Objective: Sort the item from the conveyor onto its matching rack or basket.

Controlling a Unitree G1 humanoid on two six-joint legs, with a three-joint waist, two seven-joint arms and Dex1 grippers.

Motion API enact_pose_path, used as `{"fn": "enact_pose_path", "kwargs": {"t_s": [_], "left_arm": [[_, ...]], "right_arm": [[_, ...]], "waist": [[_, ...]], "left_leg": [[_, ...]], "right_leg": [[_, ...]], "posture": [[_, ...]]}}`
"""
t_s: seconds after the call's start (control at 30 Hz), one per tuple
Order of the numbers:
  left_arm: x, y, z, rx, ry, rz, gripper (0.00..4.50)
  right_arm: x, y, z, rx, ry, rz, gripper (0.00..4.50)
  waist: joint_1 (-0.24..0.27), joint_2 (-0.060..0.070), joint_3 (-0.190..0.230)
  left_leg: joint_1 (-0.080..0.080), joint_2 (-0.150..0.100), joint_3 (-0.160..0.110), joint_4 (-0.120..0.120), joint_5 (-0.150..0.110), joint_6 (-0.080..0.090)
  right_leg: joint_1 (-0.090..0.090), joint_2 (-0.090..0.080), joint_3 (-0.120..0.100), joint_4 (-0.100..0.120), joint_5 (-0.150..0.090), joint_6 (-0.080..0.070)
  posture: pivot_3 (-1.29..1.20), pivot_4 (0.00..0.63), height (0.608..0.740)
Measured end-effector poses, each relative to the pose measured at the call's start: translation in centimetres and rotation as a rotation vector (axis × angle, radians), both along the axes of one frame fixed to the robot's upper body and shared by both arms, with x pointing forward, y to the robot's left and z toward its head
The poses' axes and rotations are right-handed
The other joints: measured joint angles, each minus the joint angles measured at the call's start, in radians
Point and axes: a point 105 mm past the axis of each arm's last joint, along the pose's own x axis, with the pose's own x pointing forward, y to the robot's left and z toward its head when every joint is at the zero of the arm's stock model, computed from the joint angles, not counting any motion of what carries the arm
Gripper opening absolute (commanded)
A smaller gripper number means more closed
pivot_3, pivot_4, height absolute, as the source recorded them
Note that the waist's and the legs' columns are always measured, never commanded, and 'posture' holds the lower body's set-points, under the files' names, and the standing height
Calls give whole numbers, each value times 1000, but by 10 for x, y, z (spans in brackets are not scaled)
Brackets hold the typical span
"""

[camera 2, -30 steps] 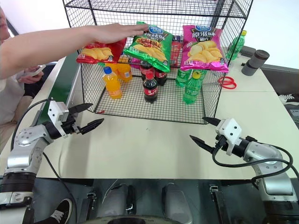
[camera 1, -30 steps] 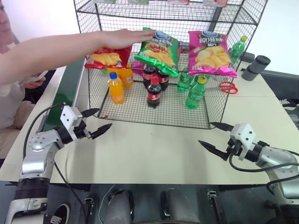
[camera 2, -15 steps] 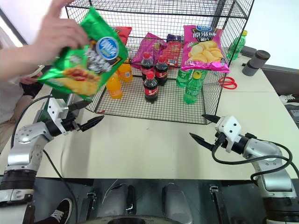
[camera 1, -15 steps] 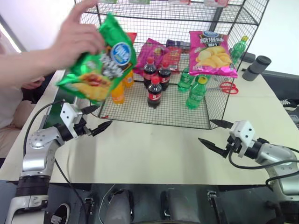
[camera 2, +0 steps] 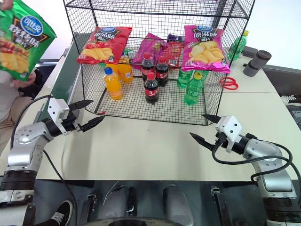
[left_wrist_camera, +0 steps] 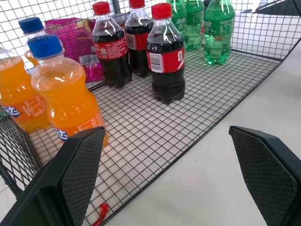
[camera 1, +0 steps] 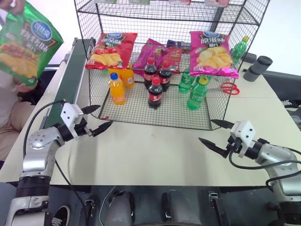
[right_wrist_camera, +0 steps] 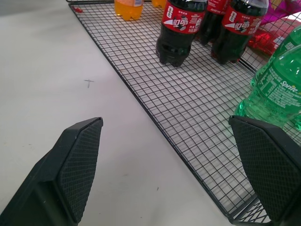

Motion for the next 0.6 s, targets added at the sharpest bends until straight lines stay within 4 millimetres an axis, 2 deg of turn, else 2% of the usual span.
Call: {"fn": "enact_pose_path", "kwargs": {"t_s": [0.6], "left_arm": [[-6, 4, -10, -4, 34, 45, 4500]], "right_arm": [[8, 5, -4, -1, -6, 21, 4467]], "waist": [[0, 0, 0]], "left_leg": [[0, 0, 0, 0, 0, 0]], "right_leg": [[0, 0, 0, 0, 0, 0]], "posture": [[0, 150, 740]]}}
